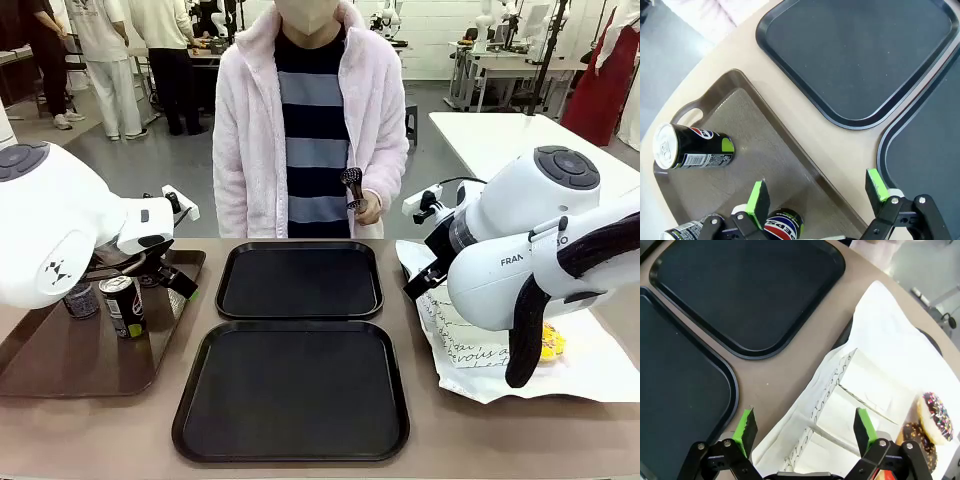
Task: Set up donuts and drinks on trays.
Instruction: Pick up one Pepsi coke and place it on the Flat Tray.
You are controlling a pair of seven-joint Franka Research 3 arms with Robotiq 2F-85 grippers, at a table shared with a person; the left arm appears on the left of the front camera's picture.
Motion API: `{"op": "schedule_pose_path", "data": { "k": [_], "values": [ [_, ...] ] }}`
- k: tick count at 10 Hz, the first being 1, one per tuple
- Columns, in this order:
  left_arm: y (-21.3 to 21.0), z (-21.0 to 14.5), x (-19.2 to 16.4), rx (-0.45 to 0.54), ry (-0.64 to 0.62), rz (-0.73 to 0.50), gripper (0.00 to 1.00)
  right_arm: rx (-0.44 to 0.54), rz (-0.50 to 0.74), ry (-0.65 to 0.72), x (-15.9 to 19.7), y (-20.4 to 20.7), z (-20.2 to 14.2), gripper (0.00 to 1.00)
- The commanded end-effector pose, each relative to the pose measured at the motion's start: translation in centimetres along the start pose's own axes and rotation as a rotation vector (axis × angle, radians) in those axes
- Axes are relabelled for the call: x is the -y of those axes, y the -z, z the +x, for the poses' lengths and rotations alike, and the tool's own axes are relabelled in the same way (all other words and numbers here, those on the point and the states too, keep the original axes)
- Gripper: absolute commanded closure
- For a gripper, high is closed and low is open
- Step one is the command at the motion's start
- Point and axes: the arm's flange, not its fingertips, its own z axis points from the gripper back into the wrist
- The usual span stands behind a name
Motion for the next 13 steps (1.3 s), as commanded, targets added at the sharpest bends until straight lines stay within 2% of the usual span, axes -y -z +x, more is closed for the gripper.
{"op": "schedule_pose_path", "data": {
  "k": [1,13],
  "values": [
    [0.0,0.0,0.0,0.0,0.0,0.0,0.0,0.0,0.0,0.0,0.0,0.0,0.0,0.0],
    [0.0,0.0,0.0,0.0,0.0,0.0,0.0,0.0,0.0,0.0,0.0,0.0,0.0,0.0]
  ]
}}
